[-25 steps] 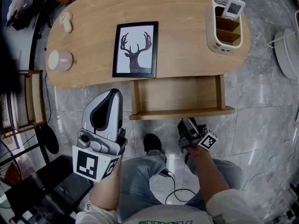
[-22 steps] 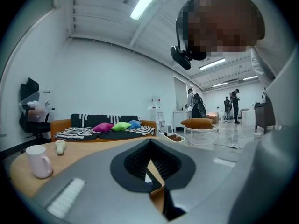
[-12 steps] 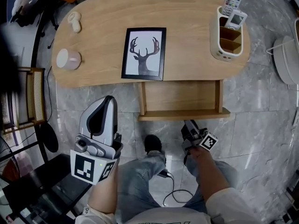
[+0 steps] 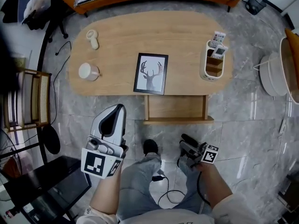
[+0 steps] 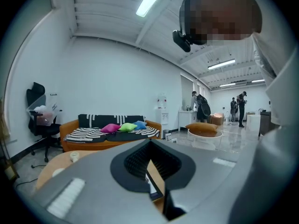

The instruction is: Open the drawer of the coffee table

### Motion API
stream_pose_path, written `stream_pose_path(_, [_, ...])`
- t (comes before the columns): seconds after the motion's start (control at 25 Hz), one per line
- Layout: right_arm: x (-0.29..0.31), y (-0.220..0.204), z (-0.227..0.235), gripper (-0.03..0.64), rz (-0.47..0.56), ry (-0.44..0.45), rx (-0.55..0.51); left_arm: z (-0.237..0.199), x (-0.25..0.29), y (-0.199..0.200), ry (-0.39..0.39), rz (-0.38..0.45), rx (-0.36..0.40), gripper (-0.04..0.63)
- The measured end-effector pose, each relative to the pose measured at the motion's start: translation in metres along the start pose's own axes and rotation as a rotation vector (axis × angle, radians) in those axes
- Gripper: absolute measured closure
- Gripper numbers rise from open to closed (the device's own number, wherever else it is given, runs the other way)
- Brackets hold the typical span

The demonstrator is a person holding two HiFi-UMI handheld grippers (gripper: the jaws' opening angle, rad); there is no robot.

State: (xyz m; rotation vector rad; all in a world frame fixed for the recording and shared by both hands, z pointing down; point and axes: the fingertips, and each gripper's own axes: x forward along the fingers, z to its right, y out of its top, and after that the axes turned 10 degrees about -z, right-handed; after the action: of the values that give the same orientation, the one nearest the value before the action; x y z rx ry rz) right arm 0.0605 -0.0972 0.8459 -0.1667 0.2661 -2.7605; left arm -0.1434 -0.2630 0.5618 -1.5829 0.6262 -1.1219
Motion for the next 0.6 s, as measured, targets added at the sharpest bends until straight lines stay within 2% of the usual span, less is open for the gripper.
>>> stream_pose_path(0.12, [-0.004,0.055,-0.118,0.331,-0.094,0.024,-0.253,0.007,-0.015,0.054,-0.017,0.003,-0.013,0.597])
stream_pose_path(0.24, [-0.008,0.12,-0.237,0.333,-0.119,-0.04,-0.544,0.015,-0.041,0.119,-0.036,0.033,-0.033,0.597])
stream_pose_path(0.36, [-0.011,0.183,-0.347,0.334,-0.056,-0.132,-0.773,0.018,-0.068,0.187,-0.052,0.073,-0.046,0.597])
stream_pose_path(0.6, [-0.016,0.262,-0.532,0.334,0.062,-0.176,-1.075,0.018,-0.109,0.311,-0.066,0.187,-0.033,0.597])
